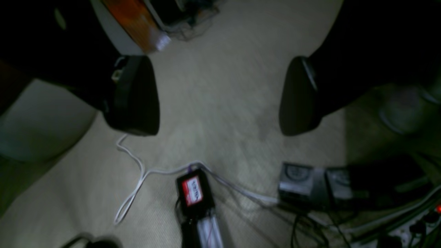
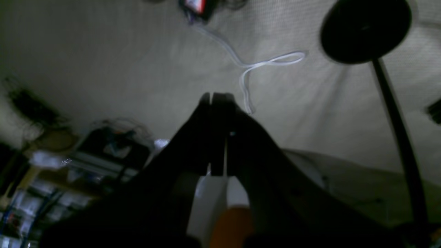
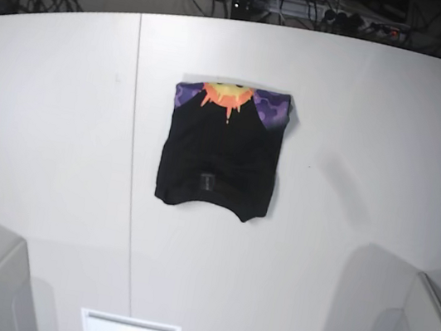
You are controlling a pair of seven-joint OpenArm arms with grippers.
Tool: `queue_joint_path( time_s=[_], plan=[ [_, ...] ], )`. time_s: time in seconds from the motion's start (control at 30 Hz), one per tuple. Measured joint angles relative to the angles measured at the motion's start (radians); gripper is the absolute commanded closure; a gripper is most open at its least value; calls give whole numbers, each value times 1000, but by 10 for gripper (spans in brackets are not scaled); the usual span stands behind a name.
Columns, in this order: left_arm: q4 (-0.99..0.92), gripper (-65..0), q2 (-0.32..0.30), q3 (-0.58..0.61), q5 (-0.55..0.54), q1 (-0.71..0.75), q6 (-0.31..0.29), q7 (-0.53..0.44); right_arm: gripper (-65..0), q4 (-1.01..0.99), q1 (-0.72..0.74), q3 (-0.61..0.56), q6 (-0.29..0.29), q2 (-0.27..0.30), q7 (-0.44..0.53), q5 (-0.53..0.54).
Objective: Fold the T-shirt properly
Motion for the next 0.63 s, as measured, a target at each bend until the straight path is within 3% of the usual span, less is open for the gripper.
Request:
queue_joint_path(
  time_s=[0.17, 0.63],
  plan=[
    [0, -520, -4, 6, -6, -78, 14, -30, 0, -190, 37, 0, -12, -48, 272, -1],
    [-2, -525, 0, 6, -3, -97, 13, -28, 0, -191, 35, 0, -12, -49, 301, 0]
  ],
)
